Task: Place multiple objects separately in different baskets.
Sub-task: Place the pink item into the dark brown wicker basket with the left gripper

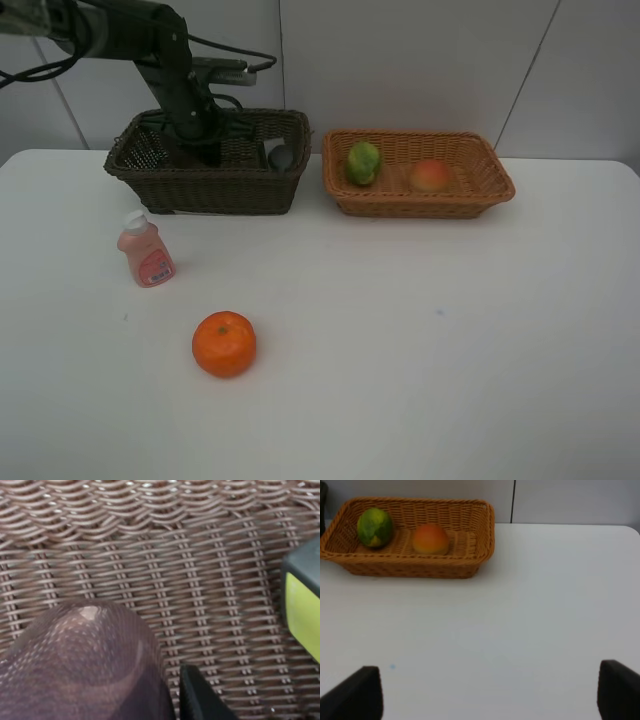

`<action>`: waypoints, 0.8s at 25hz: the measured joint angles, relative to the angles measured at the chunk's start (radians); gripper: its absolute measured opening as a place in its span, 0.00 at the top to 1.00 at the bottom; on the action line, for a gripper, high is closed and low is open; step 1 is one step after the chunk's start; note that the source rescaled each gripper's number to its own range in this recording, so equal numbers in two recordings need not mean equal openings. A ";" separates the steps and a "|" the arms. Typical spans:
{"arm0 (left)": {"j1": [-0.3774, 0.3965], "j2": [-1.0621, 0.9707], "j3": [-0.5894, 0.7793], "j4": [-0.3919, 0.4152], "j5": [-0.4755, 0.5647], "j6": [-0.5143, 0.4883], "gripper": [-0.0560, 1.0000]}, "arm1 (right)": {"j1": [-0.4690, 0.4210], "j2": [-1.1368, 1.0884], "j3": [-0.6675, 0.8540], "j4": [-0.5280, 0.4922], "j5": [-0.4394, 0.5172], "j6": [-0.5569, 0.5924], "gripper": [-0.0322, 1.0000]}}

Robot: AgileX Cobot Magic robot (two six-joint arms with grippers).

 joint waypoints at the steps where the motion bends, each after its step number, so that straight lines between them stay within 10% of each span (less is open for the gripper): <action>1: 0.000 0.004 0.000 0.000 -0.004 0.000 0.94 | 0.000 0.000 0.000 0.000 0.000 0.000 0.12; 8: 0.008 0.019 0.000 0.000 -0.016 0.000 0.91 | 0.000 0.000 0.000 0.000 0.000 0.000 0.12; 16: 0.008 0.017 0.000 0.000 -0.031 0.000 0.16 | 0.000 0.000 0.000 -0.001 0.000 0.000 0.12; 20: 0.008 -0.007 0.000 0.000 -0.031 0.000 0.08 | 0.000 0.000 0.000 -0.001 0.000 0.000 0.12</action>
